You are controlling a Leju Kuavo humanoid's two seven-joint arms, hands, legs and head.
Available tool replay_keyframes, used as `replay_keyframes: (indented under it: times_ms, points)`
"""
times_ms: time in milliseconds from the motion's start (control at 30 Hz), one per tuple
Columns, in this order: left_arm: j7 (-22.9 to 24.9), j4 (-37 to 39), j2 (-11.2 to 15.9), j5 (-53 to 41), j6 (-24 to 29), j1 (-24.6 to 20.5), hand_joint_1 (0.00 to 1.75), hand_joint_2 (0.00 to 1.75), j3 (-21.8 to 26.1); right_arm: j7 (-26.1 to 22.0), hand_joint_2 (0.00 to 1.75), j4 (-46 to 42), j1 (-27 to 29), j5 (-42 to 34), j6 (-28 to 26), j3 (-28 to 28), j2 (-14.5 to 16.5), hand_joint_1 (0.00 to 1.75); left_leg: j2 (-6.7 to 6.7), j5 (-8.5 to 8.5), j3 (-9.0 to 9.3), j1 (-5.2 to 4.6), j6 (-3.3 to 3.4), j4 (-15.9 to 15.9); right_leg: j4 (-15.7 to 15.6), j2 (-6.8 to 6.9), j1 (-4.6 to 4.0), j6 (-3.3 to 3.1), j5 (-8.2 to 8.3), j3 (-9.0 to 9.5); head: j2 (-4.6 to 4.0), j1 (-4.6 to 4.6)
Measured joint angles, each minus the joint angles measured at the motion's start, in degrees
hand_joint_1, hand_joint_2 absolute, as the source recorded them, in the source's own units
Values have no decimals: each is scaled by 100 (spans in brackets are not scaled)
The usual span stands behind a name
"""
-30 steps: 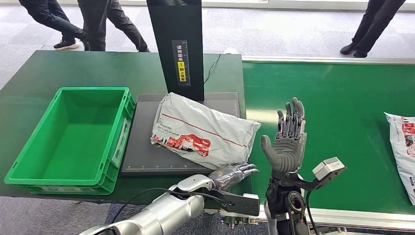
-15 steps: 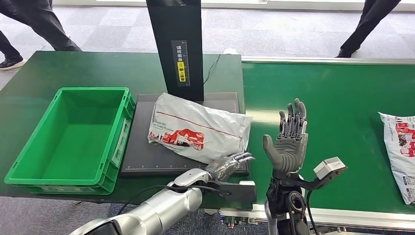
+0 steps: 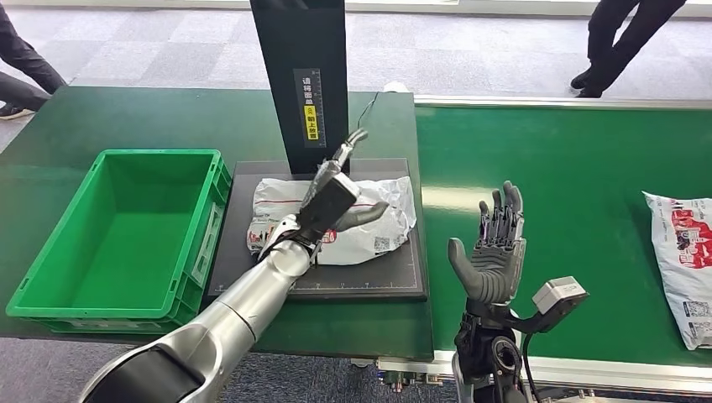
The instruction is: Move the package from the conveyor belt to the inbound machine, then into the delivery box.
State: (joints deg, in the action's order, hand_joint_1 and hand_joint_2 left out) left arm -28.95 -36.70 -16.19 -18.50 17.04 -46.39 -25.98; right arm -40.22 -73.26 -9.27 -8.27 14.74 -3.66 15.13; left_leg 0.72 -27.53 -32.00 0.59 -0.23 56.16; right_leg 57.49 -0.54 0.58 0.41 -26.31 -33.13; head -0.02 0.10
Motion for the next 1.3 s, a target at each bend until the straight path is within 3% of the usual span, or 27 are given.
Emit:
replay_keyframes:
  times_ms: [167,467,633,767,867,967,1300]
  points:
    - [175,-490,133,-88,30,-16,0,175,411,0,175,-32,38,10,-55,30,2,0,0,0,0,0,0,0,0,0,0,0,0,-1,0,-1]
    - [270,-452,178,-389,83,-51,0,175,543,44,175,-158,71,56,-86,32,38,0,-1,0,-1,-1,0,1,0,0,1,0,0,-2,0,1]
    - [855,-48,162,-971,-174,-180,0,175,515,69,175,-185,75,76,-50,32,50,0,-1,0,0,0,0,0,0,0,0,0,0,-3,0,0]
    - [1607,625,148,-1713,-490,-324,0,175,355,83,175,-204,81,93,36,32,50,0,-2,0,0,0,0,0,0,-3,0,0,0,-4,0,0]
    - [2442,1109,168,-2451,-1206,-464,0,175,30,72,175,-186,49,85,98,32,48,0,-2,0,-2,0,0,0,0,-3,0,0,0,-4,0,1]
    - [2950,1409,196,-3003,-1707,-538,0,175,-364,59,175,-139,-27,73,122,30,40,0,-3,0,-2,0,0,0,0,-3,0,0,0,-4,0,1]
    - [3287,1725,225,-3423,-1978,-721,0,175,-942,44,175,-43,-117,68,109,43,34,0,-2,0,1,0,0,-1,0,-3,0,-1,0,0,0,2]
